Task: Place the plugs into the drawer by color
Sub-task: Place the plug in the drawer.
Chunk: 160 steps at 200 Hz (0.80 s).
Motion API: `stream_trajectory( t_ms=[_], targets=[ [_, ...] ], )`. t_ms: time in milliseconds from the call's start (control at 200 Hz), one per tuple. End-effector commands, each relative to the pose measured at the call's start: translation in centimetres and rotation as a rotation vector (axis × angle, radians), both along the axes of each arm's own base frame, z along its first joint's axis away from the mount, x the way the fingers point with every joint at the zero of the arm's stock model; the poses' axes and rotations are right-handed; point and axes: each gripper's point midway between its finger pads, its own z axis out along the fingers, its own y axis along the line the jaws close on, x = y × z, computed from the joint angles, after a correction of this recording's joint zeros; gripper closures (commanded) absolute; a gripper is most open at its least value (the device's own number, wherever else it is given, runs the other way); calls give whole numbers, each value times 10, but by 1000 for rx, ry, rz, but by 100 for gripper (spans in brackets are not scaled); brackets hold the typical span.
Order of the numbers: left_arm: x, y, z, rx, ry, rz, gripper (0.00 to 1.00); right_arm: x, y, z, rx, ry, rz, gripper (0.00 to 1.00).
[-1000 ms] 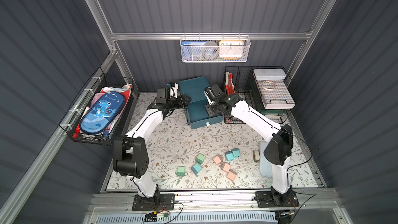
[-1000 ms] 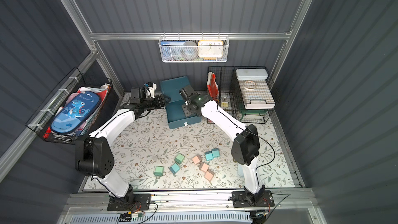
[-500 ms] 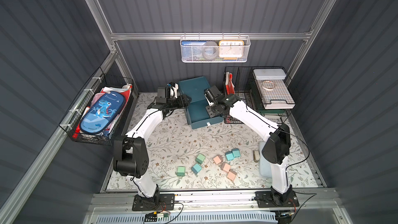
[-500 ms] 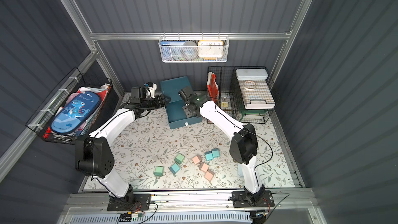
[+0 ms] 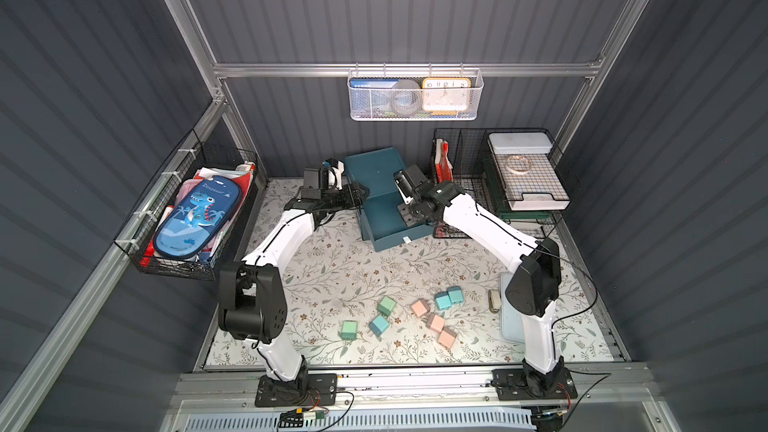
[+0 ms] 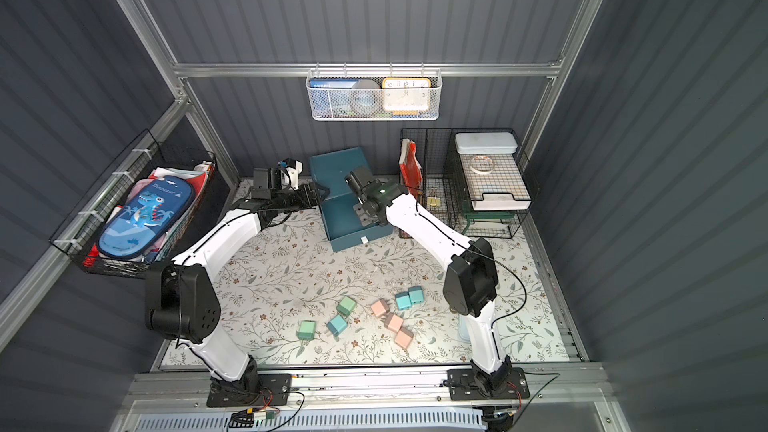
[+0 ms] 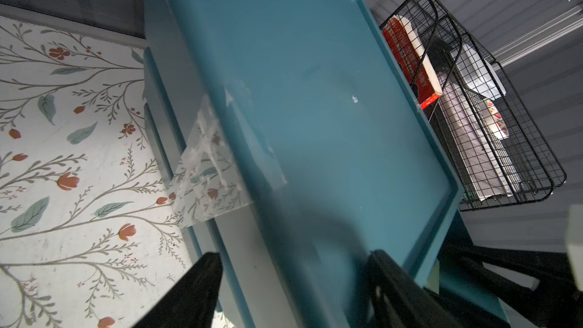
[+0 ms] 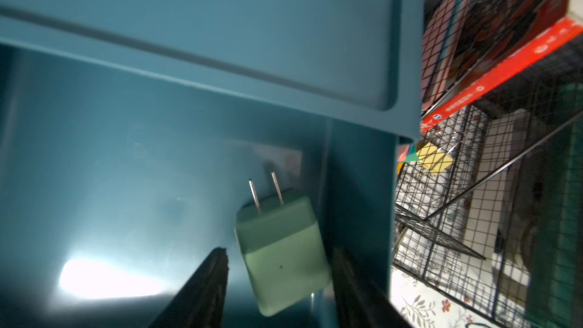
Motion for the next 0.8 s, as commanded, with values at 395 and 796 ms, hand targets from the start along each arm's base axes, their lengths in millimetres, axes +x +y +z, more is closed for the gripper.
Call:
stream_trajectory(
  t_ms=[395,796],
  targets=[
    [-5,2,-11,35,39,-13,23,-17,5,95,225,-102,48,39],
    [-4,2,-15,35,49,-11,23,-140,43,81,354,-161,248,46]
  ],
)
